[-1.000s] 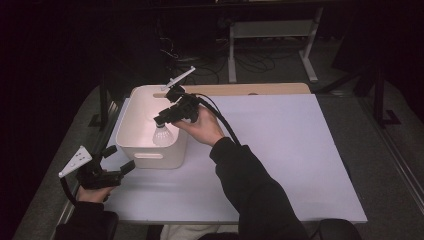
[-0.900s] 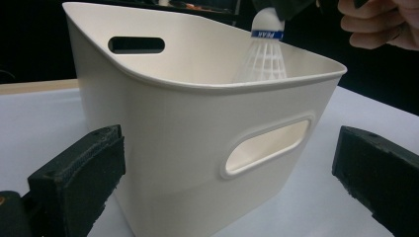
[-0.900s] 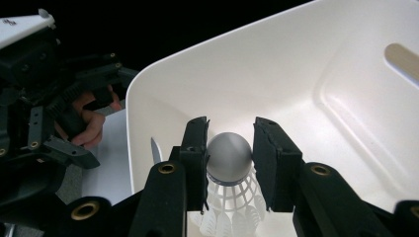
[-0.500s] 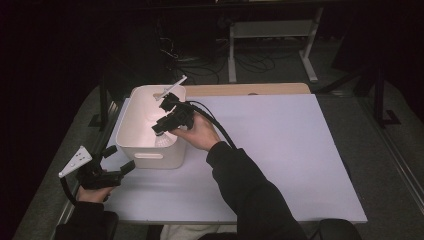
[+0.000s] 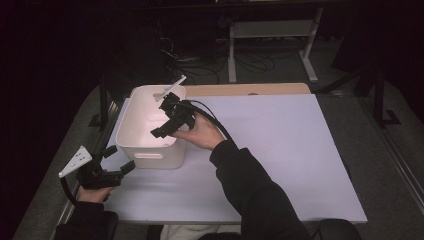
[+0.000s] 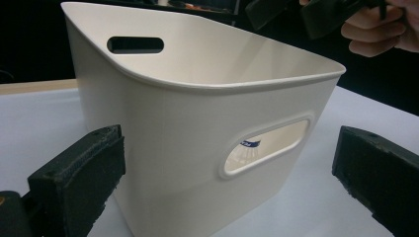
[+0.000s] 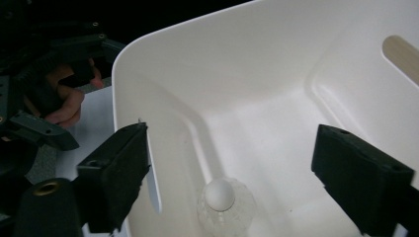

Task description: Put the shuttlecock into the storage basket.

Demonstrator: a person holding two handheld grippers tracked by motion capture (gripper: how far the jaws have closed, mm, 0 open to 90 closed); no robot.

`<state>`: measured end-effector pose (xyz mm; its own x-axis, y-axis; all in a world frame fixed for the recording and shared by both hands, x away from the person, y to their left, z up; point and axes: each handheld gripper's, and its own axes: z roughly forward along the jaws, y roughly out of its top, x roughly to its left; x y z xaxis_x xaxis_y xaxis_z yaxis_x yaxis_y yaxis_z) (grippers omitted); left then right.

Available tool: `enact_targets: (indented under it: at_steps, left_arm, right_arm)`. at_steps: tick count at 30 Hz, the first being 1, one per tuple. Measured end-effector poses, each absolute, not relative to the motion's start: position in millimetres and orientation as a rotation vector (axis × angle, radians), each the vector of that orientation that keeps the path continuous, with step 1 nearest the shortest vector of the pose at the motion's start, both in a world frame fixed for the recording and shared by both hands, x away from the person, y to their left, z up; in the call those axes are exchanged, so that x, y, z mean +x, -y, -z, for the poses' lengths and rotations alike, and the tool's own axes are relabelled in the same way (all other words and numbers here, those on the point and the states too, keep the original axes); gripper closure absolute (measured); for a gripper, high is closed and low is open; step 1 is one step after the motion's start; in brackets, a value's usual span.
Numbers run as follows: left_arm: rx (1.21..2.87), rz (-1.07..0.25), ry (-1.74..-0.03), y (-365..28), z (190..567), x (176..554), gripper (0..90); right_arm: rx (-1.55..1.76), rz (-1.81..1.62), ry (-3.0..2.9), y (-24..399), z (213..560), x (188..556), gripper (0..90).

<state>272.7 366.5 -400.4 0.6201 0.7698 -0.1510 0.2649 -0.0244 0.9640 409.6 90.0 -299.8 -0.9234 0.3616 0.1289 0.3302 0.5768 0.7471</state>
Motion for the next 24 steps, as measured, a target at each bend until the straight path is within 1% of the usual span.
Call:
enact_targets:
  at_steps: [3, 7, 8, 24]
  left_arm:
    - [1.590, -0.500, -0.883, -366.6, 400.5, 272.7, 0.0]
    - [1.592, -0.501, -0.883, -366.9, 400.4, 272.6, 0.0]
    - [1.591, -0.501, -0.882, -366.7, 400.3, 272.5, 0.0]
    - [1.589, -0.498, -0.884, -365.6, 400.5, 273.5, 0.0]
  right_arm:
    - [0.593, -1.313, -2.732, -85.4, 295.1, 408.0, 6.6]
    - [0.596, -1.341, -2.707, -78.9, 290.4, 408.1, 5.0]
    - [0.608, -1.354, -2.691, -72.6, 286.9, 408.6, 0.2]
    - [0.715, -1.411, -2.607, -27.0, 282.1, 412.4, 0.0]
